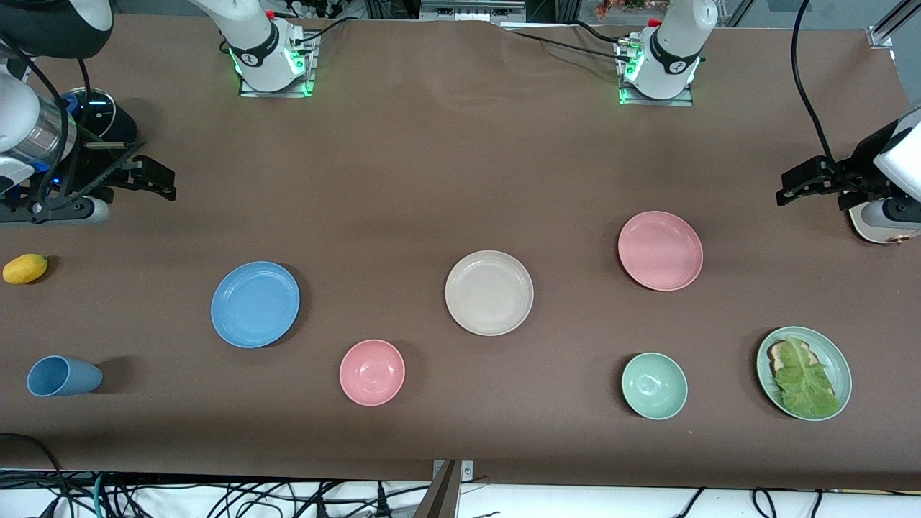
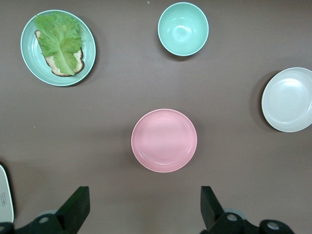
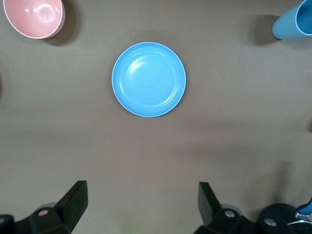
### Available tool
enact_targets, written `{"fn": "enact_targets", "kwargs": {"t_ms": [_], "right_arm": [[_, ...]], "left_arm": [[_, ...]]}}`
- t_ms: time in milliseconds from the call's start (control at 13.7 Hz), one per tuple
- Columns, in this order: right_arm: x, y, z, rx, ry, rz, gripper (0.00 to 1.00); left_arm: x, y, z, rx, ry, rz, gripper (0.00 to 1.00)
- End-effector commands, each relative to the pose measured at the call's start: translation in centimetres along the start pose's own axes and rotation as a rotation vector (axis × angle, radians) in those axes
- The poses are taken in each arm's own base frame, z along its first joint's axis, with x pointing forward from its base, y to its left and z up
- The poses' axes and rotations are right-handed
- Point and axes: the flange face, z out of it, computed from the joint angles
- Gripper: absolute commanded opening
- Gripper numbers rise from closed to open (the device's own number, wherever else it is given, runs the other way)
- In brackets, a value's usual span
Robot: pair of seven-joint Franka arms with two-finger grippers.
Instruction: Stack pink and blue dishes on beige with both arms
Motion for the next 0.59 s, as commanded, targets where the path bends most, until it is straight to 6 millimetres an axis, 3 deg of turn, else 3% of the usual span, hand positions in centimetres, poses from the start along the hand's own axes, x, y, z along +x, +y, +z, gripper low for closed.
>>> {"fn": "enact_targets", "kwargs": {"t_ms": [0,512], "right_arm": [[-0.10,-0.11,-0.24,0.004,-0.007,-0.021,1.00],[-0.09,0.09,-0.31,0.011,-0.006,-0.016,1.00]], "left_arm": [[0.39,-0.31,-0.59,-0.006,0.009,0.023,1.00],[0.42,-0.67,-0.52,-0.008,0.008,0.019,1.00]]}}
